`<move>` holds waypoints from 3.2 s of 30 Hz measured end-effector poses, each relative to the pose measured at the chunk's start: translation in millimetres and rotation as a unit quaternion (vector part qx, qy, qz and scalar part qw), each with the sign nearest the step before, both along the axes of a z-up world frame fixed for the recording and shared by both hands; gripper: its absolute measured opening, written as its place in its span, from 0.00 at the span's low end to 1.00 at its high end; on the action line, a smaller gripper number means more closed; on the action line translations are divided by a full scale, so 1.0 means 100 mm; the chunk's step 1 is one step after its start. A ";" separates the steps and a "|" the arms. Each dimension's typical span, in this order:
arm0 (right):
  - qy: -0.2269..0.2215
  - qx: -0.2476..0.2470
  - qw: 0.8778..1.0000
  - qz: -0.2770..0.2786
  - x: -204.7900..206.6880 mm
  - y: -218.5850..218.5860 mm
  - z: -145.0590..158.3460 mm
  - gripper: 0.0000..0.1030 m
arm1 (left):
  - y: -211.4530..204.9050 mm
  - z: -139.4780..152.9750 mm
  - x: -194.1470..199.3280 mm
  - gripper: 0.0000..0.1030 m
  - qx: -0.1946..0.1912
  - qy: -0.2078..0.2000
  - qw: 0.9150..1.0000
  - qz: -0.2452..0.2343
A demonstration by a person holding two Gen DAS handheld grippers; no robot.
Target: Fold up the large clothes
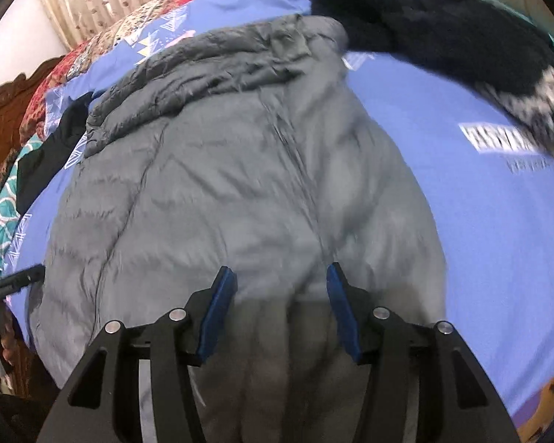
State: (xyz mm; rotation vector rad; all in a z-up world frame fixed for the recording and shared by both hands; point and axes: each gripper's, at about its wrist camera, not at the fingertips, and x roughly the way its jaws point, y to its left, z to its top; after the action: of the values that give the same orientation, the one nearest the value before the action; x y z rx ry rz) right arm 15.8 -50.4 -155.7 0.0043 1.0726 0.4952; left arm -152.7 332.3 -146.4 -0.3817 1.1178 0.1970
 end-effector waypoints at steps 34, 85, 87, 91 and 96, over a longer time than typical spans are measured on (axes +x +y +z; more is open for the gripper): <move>0.115 0.176 0.972 0.108 -0.98 -0.86 -0.36 0.31 | -0.68 -0.31 -0.78 0.62 -0.154 -0.011 0.984 -0.085; -0.077 0.220 0.965 -0.117 0.49 -0.25 0.51 0.95 | 0.26 0.36 1.18 0.52 -0.144 -0.080 0.986 -0.001; -0.051 0.195 0.978 -0.060 0.45 -0.06 0.47 0.95 | 0.20 0.34 1.21 0.33 -0.144 -0.084 0.986 -0.012; -0.052 0.101 0.993 0.027 0.42 0.40 0.37 0.38 | 0.16 0.36 1.05 0.02 -0.148 -0.101 0.984 -0.004; -0.099 0.130 0.985 -0.056 0.58 0.32 0.41 0.31 | 0.40 0.35 0.58 0.02 -0.158 -0.120 0.978 0.060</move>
State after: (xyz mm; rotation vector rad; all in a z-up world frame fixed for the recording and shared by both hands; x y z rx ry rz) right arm 74.2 -18.2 -114.8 0.2394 0.8021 0.5191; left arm -94.7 372.7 -111.9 -0.7375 0.8887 0.0749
